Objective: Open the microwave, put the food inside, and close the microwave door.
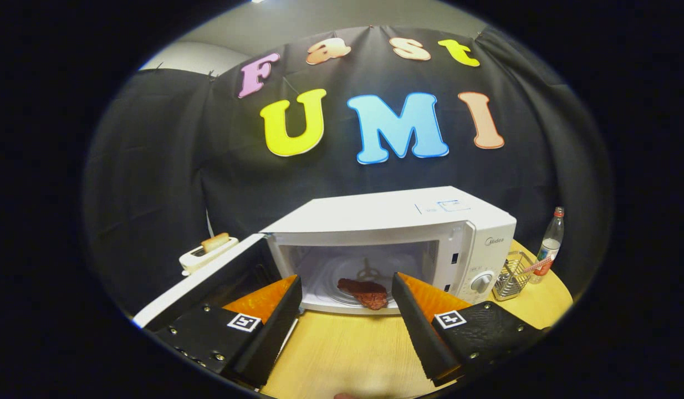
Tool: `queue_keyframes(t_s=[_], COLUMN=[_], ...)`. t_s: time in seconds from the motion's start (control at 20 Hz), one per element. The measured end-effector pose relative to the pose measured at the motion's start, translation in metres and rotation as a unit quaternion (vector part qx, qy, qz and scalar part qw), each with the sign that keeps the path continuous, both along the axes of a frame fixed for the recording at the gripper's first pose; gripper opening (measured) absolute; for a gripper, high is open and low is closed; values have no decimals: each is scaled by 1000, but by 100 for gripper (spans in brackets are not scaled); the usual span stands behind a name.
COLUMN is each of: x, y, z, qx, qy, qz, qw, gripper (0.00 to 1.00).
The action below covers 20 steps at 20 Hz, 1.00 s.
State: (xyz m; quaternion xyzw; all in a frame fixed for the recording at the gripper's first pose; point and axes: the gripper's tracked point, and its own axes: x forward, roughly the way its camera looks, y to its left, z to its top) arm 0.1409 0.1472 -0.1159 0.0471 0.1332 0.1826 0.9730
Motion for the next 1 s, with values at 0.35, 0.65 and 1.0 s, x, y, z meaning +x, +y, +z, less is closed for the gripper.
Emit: queue_keyframes(t_s=[0.35,0.65,1.0], x=[-93,-167,-234], y=[52,126,199], z=[46,62,40], qx=[18,39,37], qy=[-34,-44,-28], qz=[66,149,239], qw=[997,987,970], gripper=[98,98,98])
